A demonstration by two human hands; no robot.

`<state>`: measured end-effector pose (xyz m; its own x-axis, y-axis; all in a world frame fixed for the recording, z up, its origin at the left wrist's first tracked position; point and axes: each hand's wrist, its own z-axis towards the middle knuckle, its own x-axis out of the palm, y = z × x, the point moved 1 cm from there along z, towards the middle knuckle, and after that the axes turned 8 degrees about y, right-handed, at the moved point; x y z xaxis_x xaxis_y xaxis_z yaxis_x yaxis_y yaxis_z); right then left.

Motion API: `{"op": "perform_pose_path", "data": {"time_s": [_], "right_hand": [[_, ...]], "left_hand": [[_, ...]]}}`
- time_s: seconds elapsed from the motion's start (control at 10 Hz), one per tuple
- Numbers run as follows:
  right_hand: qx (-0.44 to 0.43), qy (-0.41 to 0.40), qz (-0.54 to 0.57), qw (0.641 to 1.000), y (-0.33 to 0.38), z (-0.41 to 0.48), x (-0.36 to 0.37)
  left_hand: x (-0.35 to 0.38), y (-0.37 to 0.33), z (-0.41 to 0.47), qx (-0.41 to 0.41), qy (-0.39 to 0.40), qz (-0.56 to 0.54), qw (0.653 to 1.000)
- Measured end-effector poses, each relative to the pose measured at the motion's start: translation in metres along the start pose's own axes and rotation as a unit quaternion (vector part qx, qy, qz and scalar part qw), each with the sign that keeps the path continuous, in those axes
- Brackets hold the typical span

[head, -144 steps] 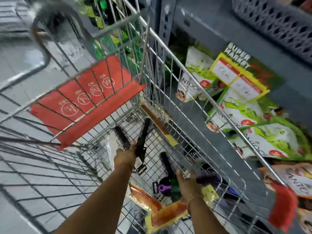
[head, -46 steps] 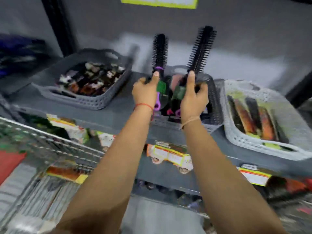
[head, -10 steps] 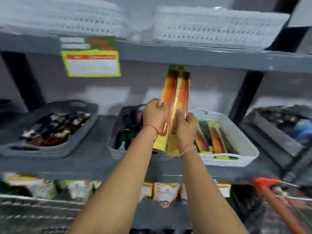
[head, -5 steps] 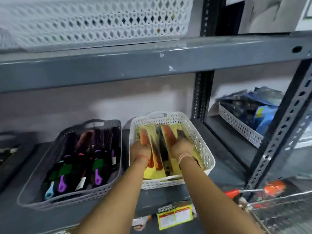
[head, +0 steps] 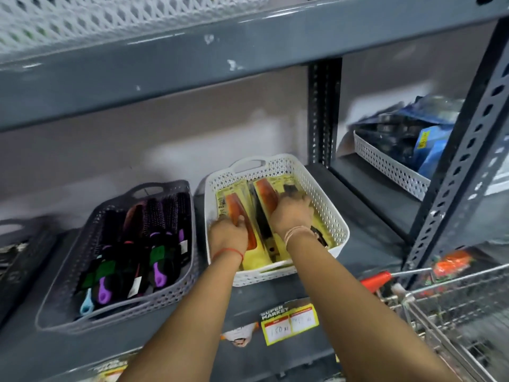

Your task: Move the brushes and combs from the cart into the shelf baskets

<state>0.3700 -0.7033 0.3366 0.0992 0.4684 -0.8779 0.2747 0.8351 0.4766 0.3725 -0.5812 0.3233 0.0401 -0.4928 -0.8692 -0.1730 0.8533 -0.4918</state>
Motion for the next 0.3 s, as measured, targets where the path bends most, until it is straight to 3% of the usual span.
{"op": "perform_pose_path", "data": {"time_s": [0.1,0.2,0.3], "right_hand": [[-0.066,-0.049,-0.049,0.995,0.019,-0.021,-0.001],[-0.124,-0.065,-0.019,0.990,0.052,-0.060,-0.001],[-0.196,-0.123,0.022,0.972,0.082,-0.110,0.007]], "left_hand": [[-0.018,0.006,-0.027,0.060,-0.016,-0.015,0.998],[-0.048,0.025,-0.057,0.164,-0.031,-0.008,0.986],[-0.090,0.047,-0.093,0.278,-0.123,-0.014,0.952]]}}
